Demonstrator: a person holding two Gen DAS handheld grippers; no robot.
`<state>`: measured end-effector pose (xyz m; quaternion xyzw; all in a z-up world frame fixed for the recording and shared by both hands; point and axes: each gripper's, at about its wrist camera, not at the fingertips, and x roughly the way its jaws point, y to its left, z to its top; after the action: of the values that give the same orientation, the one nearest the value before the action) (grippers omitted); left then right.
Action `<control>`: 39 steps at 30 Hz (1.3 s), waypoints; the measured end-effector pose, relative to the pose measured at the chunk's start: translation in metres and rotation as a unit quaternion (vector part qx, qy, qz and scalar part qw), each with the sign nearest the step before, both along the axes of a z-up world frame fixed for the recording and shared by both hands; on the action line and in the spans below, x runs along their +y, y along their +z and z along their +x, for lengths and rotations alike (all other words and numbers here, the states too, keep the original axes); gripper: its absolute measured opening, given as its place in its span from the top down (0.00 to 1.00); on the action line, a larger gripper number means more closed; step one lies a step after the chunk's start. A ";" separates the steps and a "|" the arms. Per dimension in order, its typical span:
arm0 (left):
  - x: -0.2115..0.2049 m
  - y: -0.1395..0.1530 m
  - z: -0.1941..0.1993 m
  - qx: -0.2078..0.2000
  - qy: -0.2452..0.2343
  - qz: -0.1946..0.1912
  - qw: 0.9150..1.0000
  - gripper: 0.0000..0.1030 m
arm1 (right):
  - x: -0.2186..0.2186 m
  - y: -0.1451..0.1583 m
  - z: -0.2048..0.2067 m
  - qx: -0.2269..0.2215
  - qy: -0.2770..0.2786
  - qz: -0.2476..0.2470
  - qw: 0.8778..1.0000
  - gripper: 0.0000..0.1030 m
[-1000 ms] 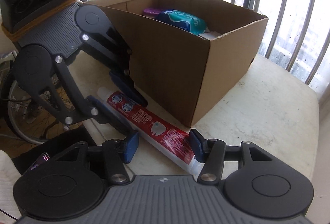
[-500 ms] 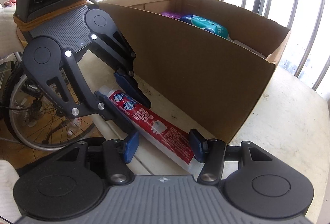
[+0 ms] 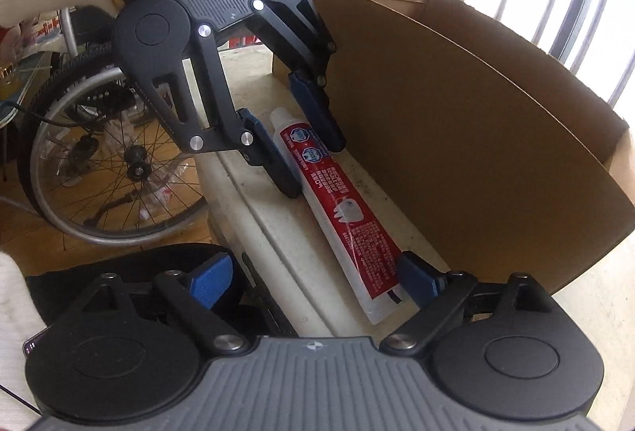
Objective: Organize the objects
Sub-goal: 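Lower the open right gripper around the red toothpaste tube, then close the right gripper on the toothpaste tube and lift it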
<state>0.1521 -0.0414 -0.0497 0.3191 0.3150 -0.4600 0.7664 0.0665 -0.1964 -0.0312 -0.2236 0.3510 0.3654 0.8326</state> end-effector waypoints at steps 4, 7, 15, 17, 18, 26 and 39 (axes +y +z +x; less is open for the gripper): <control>-0.002 0.004 0.005 0.010 -0.018 0.011 1.000 0.42 | -0.017 0.009 0.004 0.007 -0.013 0.033 0.999 0.10; -0.009 -0.003 -0.004 0.006 -0.045 0.031 0.998 0.31 | -0.021 0.009 0.015 0.016 -0.023 0.045 0.999 0.11; -0.008 -0.006 0.005 0.048 -0.036 0.021 0.998 0.40 | -0.019 0.003 0.041 0.054 -0.012 0.058 0.997 0.20; -0.007 -0.005 0.012 0.076 -0.021 0.010 0.997 0.44 | -0.021 0.003 0.043 0.065 -0.011 0.070 0.995 0.22; -0.005 -0.003 0.012 0.091 -0.014 0.010 0.996 0.47 | -0.022 0.003 0.044 0.066 -0.008 0.071 0.995 0.23; -0.010 0.000 0.022 0.103 0.008 0.031 0.994 0.63 | -0.024 0.004 0.050 0.075 -0.020 0.075 0.994 0.43; -0.040 -0.002 -0.049 -0.068 -0.007 0.156 0.985 0.77 | 0.016 0.003 -0.002 -0.047 -0.029 -0.038 0.998 0.64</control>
<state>0.1028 -0.0811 -0.0517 0.4676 0.3278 -0.3883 0.7233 0.0645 -0.1804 -0.0279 -0.2618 0.3321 0.3162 0.8492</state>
